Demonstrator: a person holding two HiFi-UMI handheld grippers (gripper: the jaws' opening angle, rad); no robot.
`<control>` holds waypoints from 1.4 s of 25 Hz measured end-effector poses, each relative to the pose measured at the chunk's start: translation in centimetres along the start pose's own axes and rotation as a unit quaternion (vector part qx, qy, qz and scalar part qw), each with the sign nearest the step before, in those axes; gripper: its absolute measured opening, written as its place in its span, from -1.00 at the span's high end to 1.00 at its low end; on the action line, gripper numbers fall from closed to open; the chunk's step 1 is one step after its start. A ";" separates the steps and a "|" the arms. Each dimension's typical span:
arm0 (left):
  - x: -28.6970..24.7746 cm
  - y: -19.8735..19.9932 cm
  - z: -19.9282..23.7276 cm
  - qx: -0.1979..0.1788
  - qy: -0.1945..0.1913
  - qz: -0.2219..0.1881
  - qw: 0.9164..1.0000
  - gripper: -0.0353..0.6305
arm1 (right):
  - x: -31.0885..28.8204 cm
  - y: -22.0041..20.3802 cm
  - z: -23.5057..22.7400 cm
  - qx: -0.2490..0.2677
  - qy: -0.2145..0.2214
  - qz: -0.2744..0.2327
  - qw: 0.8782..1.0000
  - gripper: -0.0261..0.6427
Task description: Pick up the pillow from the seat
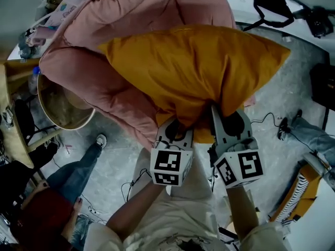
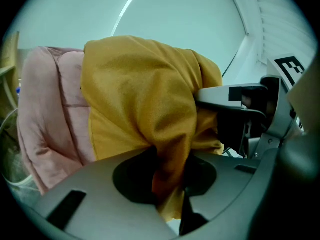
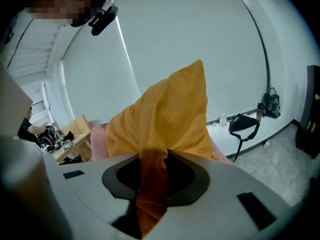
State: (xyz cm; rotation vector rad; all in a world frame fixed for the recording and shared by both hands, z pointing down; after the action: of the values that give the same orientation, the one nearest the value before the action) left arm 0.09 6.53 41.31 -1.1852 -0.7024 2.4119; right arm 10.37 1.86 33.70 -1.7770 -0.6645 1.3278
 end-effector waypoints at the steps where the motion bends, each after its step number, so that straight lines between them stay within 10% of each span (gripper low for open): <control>1: 0.6 0.2 -0.2 -0.002 -0.001 -0.001 1.000 0.63 | 0.4 0.4 0.3 -0.001 0.000 -0.003 1.000 0.57; 35: 21.3 5.7 -1.8 -0.050 -0.007 -0.090 0.995 0.63 | 13.2 10.8 14.7 0.006 0.018 -0.107 0.994 0.54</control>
State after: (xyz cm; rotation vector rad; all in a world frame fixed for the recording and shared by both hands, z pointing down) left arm -11.44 13.47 23.76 -1.0921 -0.9049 2.2606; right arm -0.04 10.65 15.80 -1.6646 -0.8001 1.1507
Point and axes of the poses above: the fingertips, and each gripper's own axes: x backward along the fingers, z to its left, y out of its top, the point moved 4 cm from there along x, backward along the fingers, and after that the axes turned 9 degrees about x, right-handed, at the moved point
